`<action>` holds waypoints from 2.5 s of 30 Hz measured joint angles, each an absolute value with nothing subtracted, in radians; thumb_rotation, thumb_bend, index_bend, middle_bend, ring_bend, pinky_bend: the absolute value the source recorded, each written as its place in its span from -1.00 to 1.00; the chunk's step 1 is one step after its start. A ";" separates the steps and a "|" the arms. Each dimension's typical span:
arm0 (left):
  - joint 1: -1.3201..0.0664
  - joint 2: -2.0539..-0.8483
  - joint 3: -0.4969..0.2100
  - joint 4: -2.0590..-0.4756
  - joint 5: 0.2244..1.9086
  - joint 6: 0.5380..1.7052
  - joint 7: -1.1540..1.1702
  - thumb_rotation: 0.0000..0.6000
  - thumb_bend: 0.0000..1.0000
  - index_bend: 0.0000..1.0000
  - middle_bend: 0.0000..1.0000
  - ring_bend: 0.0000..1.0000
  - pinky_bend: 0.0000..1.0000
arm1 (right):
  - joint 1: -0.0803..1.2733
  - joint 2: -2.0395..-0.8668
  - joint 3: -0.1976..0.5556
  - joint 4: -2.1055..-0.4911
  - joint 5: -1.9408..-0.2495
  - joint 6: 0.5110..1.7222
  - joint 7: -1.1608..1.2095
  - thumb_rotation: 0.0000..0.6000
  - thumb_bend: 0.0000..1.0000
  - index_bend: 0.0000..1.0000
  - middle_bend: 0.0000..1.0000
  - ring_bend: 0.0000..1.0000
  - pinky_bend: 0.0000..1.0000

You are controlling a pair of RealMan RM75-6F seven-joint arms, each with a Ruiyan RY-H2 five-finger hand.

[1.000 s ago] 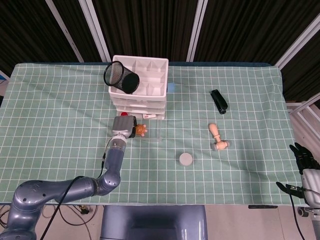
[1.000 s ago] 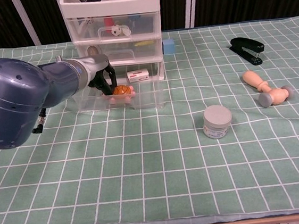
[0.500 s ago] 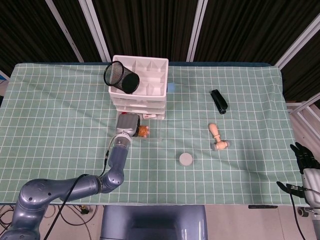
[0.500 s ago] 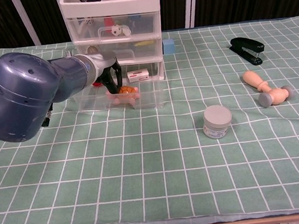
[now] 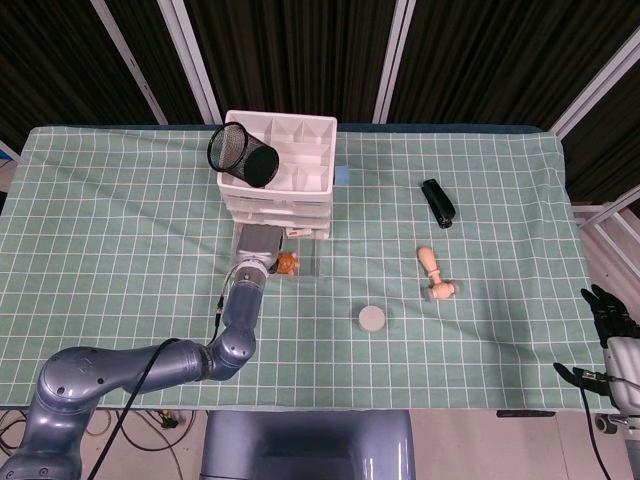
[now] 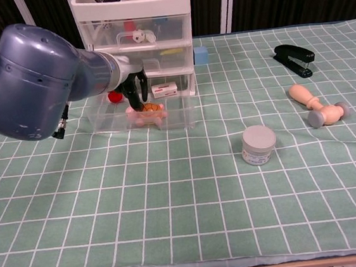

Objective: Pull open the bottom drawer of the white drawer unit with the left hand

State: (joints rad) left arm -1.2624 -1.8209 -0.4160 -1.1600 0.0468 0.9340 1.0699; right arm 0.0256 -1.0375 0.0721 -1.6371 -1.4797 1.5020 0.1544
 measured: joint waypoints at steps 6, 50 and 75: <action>-1.273 -1.801 -0.418 -1.185 0.039 0.933 1.073 1.00 -0.60 -0.12 1.00 1.00 1.00 | 0.025 -1.038 0.073 -1.639 -1.480 1.503 0.151 1.00 -0.95 -1.00 -1.00 -1.00 -0.58; -1.304 -1.792 -0.392 -1.200 -0.016 0.923 1.098 1.00 -0.08 0.34 1.00 1.00 1.00 | 0.024 -1.035 0.074 -1.646 -1.477 1.501 0.160 1.00 -0.95 -1.00 -1.00 -1.00 -0.58; -1.194 -1.487 -0.394 -1.821 0.155 1.093 0.937 1.00 -0.08 0.34 1.00 1.00 1.00 | 0.027 -1.035 0.072 -1.645 -1.480 1.495 0.158 1.00 -0.95 -1.00 -1.00 -1.00 -0.58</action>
State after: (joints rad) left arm -1.1941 -1.4872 -0.3944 -1.8208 0.1546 1.0934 0.9374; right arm 0.0270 -1.0351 0.0720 -1.6450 -1.4797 1.4950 0.1576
